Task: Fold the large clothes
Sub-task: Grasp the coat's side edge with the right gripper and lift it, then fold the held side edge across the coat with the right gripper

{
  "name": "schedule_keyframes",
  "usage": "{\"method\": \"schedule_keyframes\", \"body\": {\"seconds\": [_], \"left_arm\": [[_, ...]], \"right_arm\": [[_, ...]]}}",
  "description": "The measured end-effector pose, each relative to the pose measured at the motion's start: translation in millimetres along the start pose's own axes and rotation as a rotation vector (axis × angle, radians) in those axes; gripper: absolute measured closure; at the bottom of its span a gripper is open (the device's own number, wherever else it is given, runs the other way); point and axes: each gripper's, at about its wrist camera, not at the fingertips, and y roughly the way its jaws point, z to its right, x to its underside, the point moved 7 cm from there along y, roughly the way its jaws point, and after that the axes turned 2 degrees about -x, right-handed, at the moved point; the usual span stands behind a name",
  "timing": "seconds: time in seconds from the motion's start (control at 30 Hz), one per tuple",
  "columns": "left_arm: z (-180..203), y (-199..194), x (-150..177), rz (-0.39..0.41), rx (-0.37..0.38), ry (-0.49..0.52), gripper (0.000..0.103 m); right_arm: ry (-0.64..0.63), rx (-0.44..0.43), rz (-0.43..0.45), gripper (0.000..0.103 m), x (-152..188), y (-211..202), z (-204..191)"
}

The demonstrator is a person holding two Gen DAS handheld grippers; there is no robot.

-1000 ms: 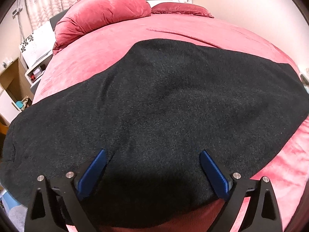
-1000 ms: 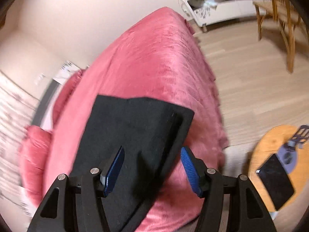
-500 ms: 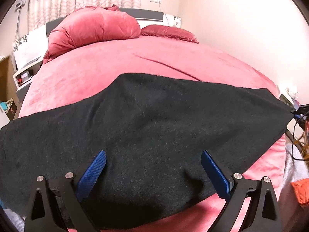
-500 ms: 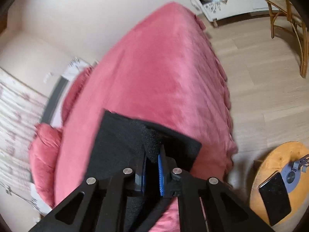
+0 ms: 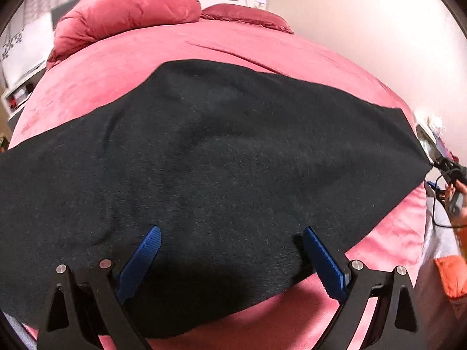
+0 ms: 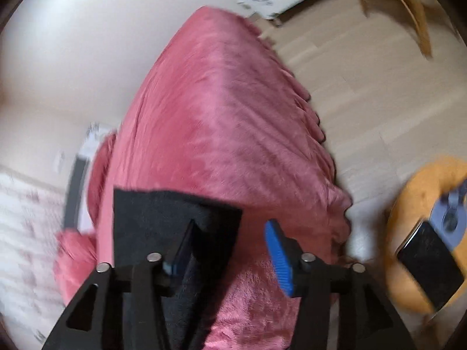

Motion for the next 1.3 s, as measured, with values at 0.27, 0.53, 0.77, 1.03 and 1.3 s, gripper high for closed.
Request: {"method": "schedule_keyframes", "body": {"seconds": [0.27,0.53,0.77,1.03,1.3], "left_arm": [[2.4,-8.5,-3.6,0.031,0.001,-0.007,0.006],[-27.5,-23.4,-14.9,0.108,-0.033,-0.097,0.006],[-33.4,-15.1,-20.4,0.113,-0.040,-0.128,0.006],[-51.7,-33.3,-27.8,0.210,-0.006,-0.181,0.006],[-85.6,-37.6,-20.2,0.224,-0.023,-0.303,0.006]], "right_arm": [[0.037,-0.130,-0.106,0.044,5.2,24.2,-2.0],[0.062,-0.384,-0.083,0.044,9.2,21.1,-24.8],[-0.028,-0.195,-0.113,0.083,5.6,23.2,-35.9],[-0.136,-0.232,-0.111,0.085,16.0,-14.7,-112.8],[-0.399,-0.261,-0.128,0.085,81.8,-42.2,-212.4]]}}
